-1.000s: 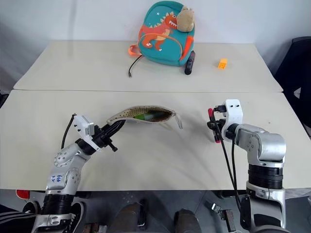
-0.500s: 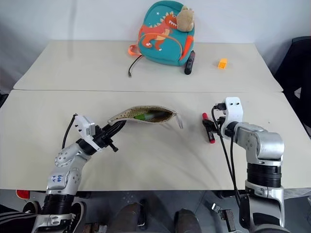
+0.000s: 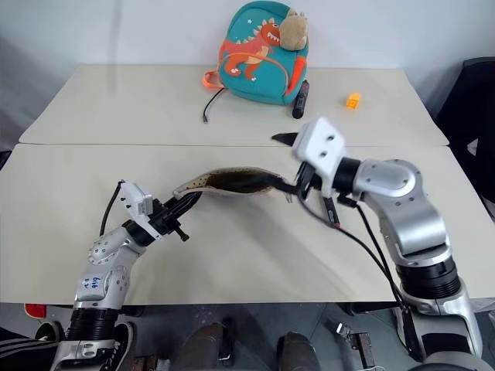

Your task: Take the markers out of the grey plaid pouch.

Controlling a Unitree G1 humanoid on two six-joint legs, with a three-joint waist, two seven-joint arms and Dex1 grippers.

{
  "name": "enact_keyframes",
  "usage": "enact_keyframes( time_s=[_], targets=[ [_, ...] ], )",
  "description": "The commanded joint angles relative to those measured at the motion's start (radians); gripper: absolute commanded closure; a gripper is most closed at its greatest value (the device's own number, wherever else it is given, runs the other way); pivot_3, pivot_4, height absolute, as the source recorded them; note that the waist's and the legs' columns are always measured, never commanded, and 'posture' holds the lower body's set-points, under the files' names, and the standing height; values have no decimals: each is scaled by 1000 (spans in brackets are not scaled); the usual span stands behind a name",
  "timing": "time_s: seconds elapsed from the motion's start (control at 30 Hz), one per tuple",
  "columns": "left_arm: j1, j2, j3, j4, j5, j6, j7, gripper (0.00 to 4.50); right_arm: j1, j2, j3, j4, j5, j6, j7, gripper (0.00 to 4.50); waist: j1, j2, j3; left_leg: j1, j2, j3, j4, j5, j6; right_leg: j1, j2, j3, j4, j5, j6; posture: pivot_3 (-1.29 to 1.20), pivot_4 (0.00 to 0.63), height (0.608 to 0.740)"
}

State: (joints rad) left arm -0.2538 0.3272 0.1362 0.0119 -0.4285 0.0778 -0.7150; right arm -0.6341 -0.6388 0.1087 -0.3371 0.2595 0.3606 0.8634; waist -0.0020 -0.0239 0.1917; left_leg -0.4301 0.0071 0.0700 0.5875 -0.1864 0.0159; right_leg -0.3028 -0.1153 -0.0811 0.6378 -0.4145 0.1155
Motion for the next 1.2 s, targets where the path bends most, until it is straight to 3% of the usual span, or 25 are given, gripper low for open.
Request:
enact_keyframes(
  time_s=[0.03, 0.3, 0.47, 0.83, 1.0, 1.1, 1.2],
  targets=[
    [-12, -4, -13, -55, -25, 16, -8, 4500, 15, 27, 33, 2, -37, -97, 4, 1718, 1, 0, 0, 0, 0, 0, 1, 0, 0, 0, 0, 0, 0, 0, 0, 0, 150, 740],
    [2, -14, -45, -89, -12, 23, -11, 4500, 12, 113, 147, 101, -233, -245, -84, 4485, 0, 0, 0, 0, 0, -1, 1, 0, 0, 0, 0, 1, 0, 0, 0, 0, 150, 740],
    [4, -17, -48, -99, -19, 32, -5, 4500, 12, 63, 256, 199, -465, -370, -112, 4485, -1, 0, 0, 0, 0, 0, 1, 0, 0, 0, 1, 1, 0, 0, -1, 0, 150, 740],
    [-4, -45, -113, -149, -13, 85, 14, 4500, -122, 134, 340, 407, -689, -339, -152, 4485, -3, 0, 0, 0, 1, 0, 1, 0, -1, 0, 1, 1, 0, 0, -1, 0, 150, 740],
    [-7, -71, -133, -182, -20, 106, 35, 4500, -125, 137, 342, 425, -668, -338, -86, 4485, -1, 0, 0, -1, 1, -1, 2, 0, -1, 0, 1, 1, 0, 0, -1, 0, 150, 740],
    [-3, -73, -130, -185, -21, 113, 37, 4500, -126, 144, 327, 415, -668, -302, -68, 3887, -1, 0, 0, -1, 1, -1, 3, 0, -1, 0, 2, 1, 0, 0, -1, 0, 150, 740],
    [-4, -78, -120, -185, -30, 120, 39, 4500, -122, 149, 327, 405, -678, -303, -78, 2934, -2, 0, 0, -1, 1, -1, 3, 0, -1, 0, 2, 1, 0, 0, -1, 0, 150, 740]
  ],
)
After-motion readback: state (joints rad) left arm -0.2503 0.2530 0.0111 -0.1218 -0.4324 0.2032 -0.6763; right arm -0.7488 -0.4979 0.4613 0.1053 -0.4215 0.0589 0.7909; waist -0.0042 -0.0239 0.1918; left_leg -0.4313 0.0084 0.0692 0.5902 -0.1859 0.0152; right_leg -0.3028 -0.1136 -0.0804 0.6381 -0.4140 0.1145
